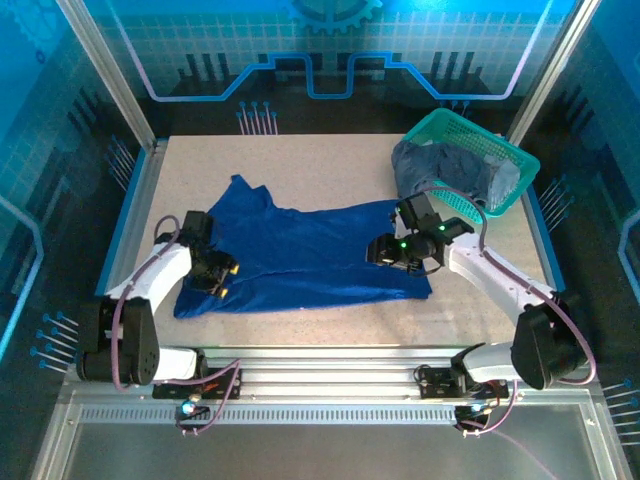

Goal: Fold and stack the t-shirts

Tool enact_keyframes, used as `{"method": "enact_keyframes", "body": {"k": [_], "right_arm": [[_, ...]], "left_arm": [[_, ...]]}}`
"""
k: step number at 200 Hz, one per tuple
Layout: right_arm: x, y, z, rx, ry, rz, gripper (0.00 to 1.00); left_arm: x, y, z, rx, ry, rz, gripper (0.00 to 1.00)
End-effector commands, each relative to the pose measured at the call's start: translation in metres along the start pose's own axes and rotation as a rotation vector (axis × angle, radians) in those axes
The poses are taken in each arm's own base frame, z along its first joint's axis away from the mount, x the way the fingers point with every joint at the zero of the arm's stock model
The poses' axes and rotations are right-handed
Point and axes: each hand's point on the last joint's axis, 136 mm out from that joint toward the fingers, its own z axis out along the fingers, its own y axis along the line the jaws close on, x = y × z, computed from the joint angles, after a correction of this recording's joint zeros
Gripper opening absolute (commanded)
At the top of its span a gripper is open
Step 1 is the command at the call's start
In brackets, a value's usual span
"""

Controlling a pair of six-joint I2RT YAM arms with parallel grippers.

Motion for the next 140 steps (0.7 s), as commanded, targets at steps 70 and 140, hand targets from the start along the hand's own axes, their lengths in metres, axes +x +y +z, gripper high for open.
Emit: {"method": "enact_keyframes", "body": {"k": [70, 140], "right_arm": [[0.003, 0.002, 0.003, -0.019, 0.017, -0.011, 0.52], [0.001, -0.002, 0.001, -0.009, 0.012, 0.01, 0.5]], "left_arm": [[0.001, -0.022, 0.017, -0.025, -0.003, 0.042, 0.13], [0.0, -0.09, 0.001, -0.021, -0.06, 0.333, 0.0]]}}
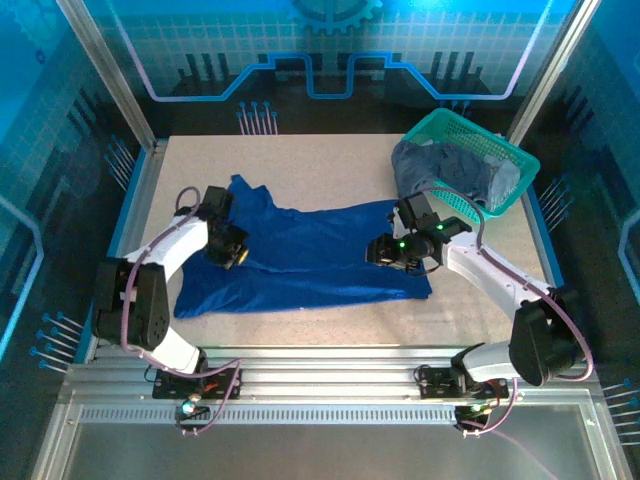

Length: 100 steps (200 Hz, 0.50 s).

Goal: Fold and stack the t-shirts

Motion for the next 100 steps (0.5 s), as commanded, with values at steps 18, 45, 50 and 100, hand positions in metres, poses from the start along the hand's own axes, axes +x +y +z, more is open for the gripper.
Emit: {"method": "enact_keyframes", "body": {"k": [18, 45, 50, 100], "right_arm": [[0.0, -0.006, -0.002, 0.005, 0.007, 0.017, 0.49], [-0.002, -0.007, -0.003, 0.007, 0.004, 0.023, 0.49], [-0.002, -0.007, -0.003, 0.007, 0.004, 0.024, 0.49], [0.0, -0.015, -0.003, 0.01, 0.015, 0.044, 0.48]], "left_arm": [[0.007, -0.039, 0.001, -0.073, 0.01, 0.27, 0.0], [0.015, -0.067, 0.008, -0.118, 0.025, 0.412, 0.0], [0.017, -0.072, 0.009, -0.123, 0.026, 0.437, 0.0], [0.031, -0.09, 0.027, -0.263, 0.074, 0.646, 0.0]]}}
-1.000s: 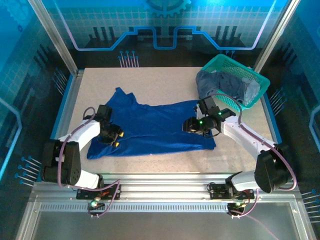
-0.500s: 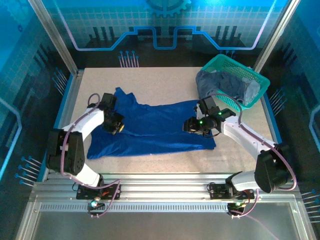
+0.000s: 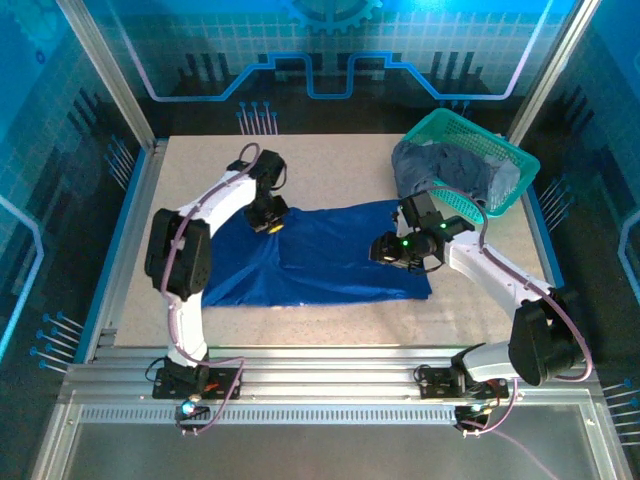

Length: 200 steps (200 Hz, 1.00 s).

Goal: Fold and stack the t-shirts

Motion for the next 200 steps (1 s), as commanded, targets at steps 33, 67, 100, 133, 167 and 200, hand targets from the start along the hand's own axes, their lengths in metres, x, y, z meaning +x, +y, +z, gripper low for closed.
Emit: {"method": "enact_keyframes", "body": {"k": [33, 67, 100, 133, 167, 200], "right_arm": [[0.006, -0.01, 0.0, 0.004, 0.034, 0.024, 0.49], [0.009, -0.019, 0.0, 0.023, 0.051, 0.052, 0.52], [0.016, -0.048, 0.004, 0.035, 0.094, 0.214, 0.52], [0.027, -0.069, 0.02, 0.064, 0.184, 0.33, 0.49], [0.03, -0.079, 0.033, 0.093, 0.227, 0.35, 0.47], [0.028, -0.094, 0.039, 0.153, 0.255, 0.337, 0.47]], "left_arm": [[0.013, 0.015, 0.009, -0.18, 0.067, 0.208, 0.11], [0.008, 0.048, -0.045, -0.236, -0.066, 0.152, 0.56], [0.04, 0.137, -0.061, -0.123, -0.025, -0.282, 0.48], [0.075, 0.217, -0.045, -0.101, 0.061, -0.663, 0.36], [0.066, 0.247, -0.04, -0.072, 0.052, -0.79, 0.36], [0.028, 0.236, -0.028, 0.041, -0.007, -0.719, 0.4]]}}
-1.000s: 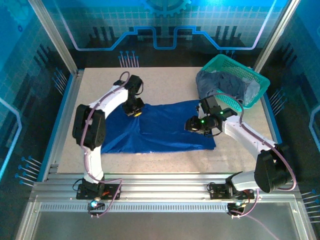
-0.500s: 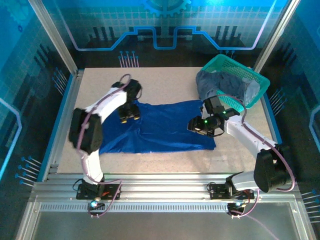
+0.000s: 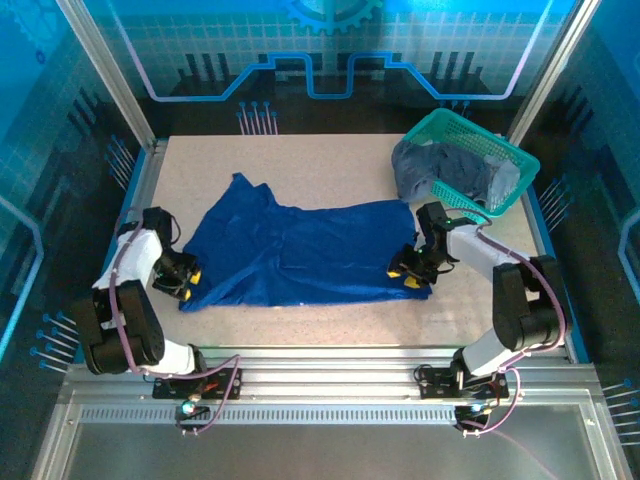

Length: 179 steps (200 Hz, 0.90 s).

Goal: Fold and stack the t-shirts

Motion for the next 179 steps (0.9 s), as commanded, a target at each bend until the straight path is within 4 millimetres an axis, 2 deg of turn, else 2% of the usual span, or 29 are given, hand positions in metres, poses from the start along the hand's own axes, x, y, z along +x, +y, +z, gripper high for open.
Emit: {"method": "enact_keyframes", "body": {"k": [1, 9, 27, 53, 69, 97, 146, 179], "right_arm": [[-0.004, -0.01, 0.0, 0.042, 0.028, 0.009, 0.47], [-0.004, -0.013, 0.002, 0.051, 0.041, 0.015, 0.47], [-0.005, -0.02, 0.006, 0.066, 0.069, 0.037, 0.46], [-0.007, -0.028, 0.008, 0.104, 0.083, 0.043, 0.46], [-0.007, -0.031, 0.011, 0.122, 0.09, 0.046, 0.45], [-0.01, -0.037, 0.011, 0.16, 0.09, 0.049, 0.44], [-0.016, -0.045, 0.007, 0.218, 0.068, 0.042, 0.44], [-0.02, -0.049, 0.005, 0.252, 0.059, 0.025, 0.43]], "left_arm": [[-0.012, -0.042, 0.002, 0.154, 0.003, 0.066, 0.4], [-0.014, -0.051, 0.005, 0.173, 0.01, 0.098, 0.38], [-0.016, -0.056, 0.015, 0.143, 0.045, 0.156, 0.36], [-0.021, -0.067, 0.024, 0.171, 0.042, 0.208, 0.4], [-0.02, -0.075, 0.028, 0.198, 0.048, 0.228, 0.4], [-0.017, -0.07, 0.04, 0.152, 0.091, 0.25, 0.31], [-0.022, -0.077, 0.033, 0.169, 0.063, 0.273, 0.0], [-0.036, -0.089, 0.02, 0.169, 0.007, 0.305, 0.0]]}}
